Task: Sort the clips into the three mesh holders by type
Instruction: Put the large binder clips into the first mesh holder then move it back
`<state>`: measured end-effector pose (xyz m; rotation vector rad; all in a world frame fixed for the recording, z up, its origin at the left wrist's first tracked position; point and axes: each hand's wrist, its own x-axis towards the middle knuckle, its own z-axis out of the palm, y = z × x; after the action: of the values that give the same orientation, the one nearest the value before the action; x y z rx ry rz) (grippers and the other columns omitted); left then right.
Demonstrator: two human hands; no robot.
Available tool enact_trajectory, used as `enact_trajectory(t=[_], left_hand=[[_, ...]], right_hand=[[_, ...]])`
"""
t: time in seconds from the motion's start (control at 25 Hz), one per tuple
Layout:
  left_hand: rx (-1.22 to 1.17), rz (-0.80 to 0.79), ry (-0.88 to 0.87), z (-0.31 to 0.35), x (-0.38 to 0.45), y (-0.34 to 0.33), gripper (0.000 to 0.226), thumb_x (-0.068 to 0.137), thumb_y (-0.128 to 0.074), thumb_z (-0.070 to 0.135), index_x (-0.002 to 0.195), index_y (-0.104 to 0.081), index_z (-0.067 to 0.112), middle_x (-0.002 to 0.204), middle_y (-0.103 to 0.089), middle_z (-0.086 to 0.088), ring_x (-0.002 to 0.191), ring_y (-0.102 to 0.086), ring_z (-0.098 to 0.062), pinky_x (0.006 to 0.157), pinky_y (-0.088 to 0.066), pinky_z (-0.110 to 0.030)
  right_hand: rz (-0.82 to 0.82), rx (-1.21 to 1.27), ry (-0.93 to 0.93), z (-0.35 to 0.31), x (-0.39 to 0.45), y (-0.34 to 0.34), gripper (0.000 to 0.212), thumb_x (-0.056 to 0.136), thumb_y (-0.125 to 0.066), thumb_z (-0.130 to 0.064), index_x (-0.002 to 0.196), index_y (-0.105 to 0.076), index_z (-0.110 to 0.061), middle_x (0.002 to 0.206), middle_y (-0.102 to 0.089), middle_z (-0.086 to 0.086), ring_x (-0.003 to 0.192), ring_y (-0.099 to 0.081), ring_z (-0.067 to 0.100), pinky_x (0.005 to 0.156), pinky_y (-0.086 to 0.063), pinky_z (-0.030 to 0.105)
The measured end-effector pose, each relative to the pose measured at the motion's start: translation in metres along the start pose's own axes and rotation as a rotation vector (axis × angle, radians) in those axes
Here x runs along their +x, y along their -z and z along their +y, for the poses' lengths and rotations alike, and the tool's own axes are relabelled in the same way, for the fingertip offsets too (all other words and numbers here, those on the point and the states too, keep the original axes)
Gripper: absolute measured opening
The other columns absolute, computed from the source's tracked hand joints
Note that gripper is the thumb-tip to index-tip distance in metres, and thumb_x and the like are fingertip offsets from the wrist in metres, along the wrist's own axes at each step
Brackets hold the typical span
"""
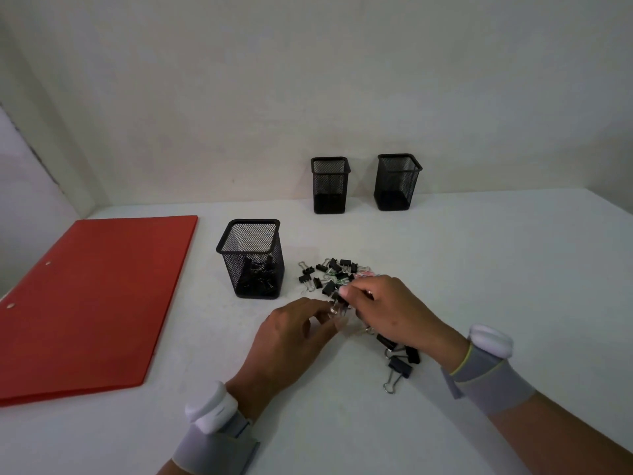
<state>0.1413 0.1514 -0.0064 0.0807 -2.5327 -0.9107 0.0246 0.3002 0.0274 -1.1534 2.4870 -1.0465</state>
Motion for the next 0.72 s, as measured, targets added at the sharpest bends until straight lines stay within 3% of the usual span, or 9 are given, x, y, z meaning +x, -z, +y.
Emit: enact_trajectory(t=[0.2,0.36,0.56,0.64,0.72], left_hand=[[-0.021,0.027,0.055,-0.003,-0.001,0.000,0.010,0.093,-0.055,0.036,0.098,-0.063,0.033,0.088,-0.063,0.018,0.065,-0.055,-0.009,0.060,-0.047,-0.022],[-0.011,0.032,0.115,-0.004,0.000,0.001,0.008,0.092,-0.058,0.030,0.098,-0.060,0.035,0.085,-0.062,0.021,0.060,-0.054,-0.006,0.056,-0.036,-0.011],[-0.015,0.001,0.156,-0.008,0.001,-0.002,0.012,0.094,-0.056,0.034,0.105,-0.059,0.037,0.090,-0.064,0.021,0.067,-0.058,-0.005,0.065,-0.050,-0.021],[-0.002,0.003,0.160,-0.008,0.001,-0.002,0.013,0.094,-0.055,0.035,0.106,-0.060,0.037,0.092,-0.064,0.019,0.069,-0.058,-0.005,0.068,-0.051,-0.022],[0.003,0.004,0.162,-0.008,0.001,-0.001,0.013,0.094,-0.054,0.035,0.106,-0.060,0.036,0.092,-0.064,0.018,0.070,-0.058,-0.005,0.068,-0.051,-0.022]], right_hand=[[-0.088,0.064,-0.002,-0.014,0.010,-0.011,0.044,0.096,-0.044,-0.051,0.073,-0.064,-0.019,0.068,-0.067,0.005,0.053,-0.053,0.008,0.063,-0.049,0.034],[-0.062,0.119,0.021,-0.028,0.031,0.001,0.025,0.089,-0.059,-0.049,0.090,-0.066,-0.025,0.067,-0.059,-0.011,0.056,-0.051,0.000,0.060,-0.042,0.022],[0.058,0.175,0.160,-0.070,0.076,0.021,0.024,0.086,-0.067,-0.041,0.098,-0.072,-0.021,0.060,-0.050,-0.011,0.048,-0.041,0.000,0.050,-0.034,0.009],[0.057,0.163,0.222,-0.086,0.095,0.018,0.025,0.088,-0.065,-0.041,0.100,-0.074,-0.021,0.065,-0.059,-0.008,0.050,-0.045,0.000,0.054,-0.037,0.011],[0.044,0.147,0.236,-0.099,0.112,0.012,0.029,0.094,-0.057,-0.040,0.105,-0.073,-0.019,0.080,-0.068,-0.003,0.062,-0.054,0.003,0.066,-0.046,0.022]])
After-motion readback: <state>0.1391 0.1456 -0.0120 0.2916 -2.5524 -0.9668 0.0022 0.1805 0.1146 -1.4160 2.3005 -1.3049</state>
